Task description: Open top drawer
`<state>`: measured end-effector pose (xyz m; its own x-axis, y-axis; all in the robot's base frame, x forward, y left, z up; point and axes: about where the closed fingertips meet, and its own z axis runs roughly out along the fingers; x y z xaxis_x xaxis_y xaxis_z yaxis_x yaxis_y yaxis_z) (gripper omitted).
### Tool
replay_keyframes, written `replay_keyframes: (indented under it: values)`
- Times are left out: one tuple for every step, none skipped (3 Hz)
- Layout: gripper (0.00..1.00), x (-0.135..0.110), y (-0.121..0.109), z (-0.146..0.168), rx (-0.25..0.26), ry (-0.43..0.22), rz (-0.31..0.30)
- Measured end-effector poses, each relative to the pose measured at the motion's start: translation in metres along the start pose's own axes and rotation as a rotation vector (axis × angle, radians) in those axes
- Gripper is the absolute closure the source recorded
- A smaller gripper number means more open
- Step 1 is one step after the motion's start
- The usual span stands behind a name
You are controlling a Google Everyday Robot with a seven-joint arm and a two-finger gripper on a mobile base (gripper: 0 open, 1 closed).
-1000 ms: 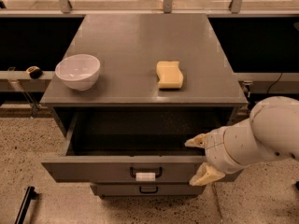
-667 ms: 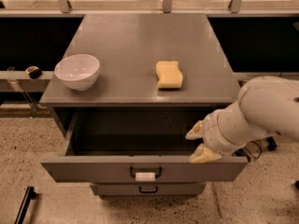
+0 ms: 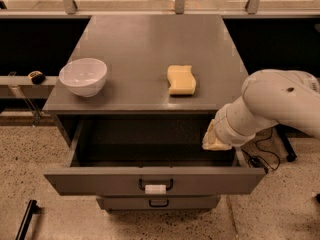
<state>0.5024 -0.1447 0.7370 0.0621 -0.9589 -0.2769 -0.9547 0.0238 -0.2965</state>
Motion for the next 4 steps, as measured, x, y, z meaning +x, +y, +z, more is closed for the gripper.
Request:
replay_keyframes:
  values:
    - [1.00,0.009,-0.005,0.023,-0.024,0.010,0.019]
    - [1.00,0.010,-0.004,0.025,-0.026,0.010,0.020]
    - [1.00,0.018,0.002,0.038,-0.082,-0.025,0.041]
    - [1.00,0.028,0.013,0.057,-0.160,-0.029,0.066]
